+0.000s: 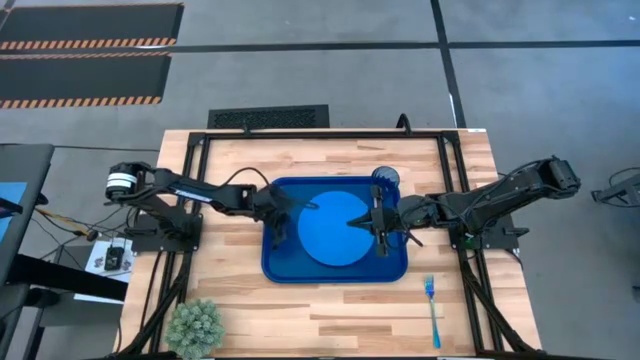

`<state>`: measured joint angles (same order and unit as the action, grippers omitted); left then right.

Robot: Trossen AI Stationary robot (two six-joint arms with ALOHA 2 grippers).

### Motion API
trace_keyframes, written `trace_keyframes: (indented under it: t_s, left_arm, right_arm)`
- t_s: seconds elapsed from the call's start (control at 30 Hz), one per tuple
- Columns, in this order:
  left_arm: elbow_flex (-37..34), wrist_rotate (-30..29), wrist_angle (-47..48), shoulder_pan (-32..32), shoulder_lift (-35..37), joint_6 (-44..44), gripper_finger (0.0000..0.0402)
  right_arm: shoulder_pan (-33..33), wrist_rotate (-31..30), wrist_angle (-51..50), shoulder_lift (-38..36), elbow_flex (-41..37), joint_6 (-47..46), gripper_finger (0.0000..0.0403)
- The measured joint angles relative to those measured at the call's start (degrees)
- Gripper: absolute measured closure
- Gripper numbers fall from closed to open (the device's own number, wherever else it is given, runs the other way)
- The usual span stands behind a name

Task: Pick and place plate/cup/fork/spoon on tray
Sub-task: Put the black spoon on the dark blue tray to the left of the blue plate, then put the blue fork on the dark blue tray to the right of the black spoon

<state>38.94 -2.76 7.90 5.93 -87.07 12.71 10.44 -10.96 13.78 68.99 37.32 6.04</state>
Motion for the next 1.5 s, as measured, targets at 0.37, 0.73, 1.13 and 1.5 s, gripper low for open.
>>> trace_keyframes:
  t_s: [0.37,0.73,1.13,1.5]
  left_arm:
    - [1.96,-4.19,1.64,0.02,-4.79,-1.60,0.0401]
    - [2.18,-9.67,3.26,0.43,-5.16,0.81,0.0401]
    - [2.16,-10.12,4.50,0.81,-4.38,1.42,0.0401]
    - [-0.98,-7.83,-7.98,-5.15,0.52,-0.71,0.0402]
  right_arm:
    - [0.00,0.00,0.07,0.83,0.04,-0.19,0.0390]
    - [0.04,0.00,-0.06,1.60,0.00,-0.34,0.0390]
    - [0.04,0.00,-0.03,1.60,0.00,-0.46,0.0390]
    - [0.09,-0.02,-2.59,1.60,0.00,-4.56,0.0391]
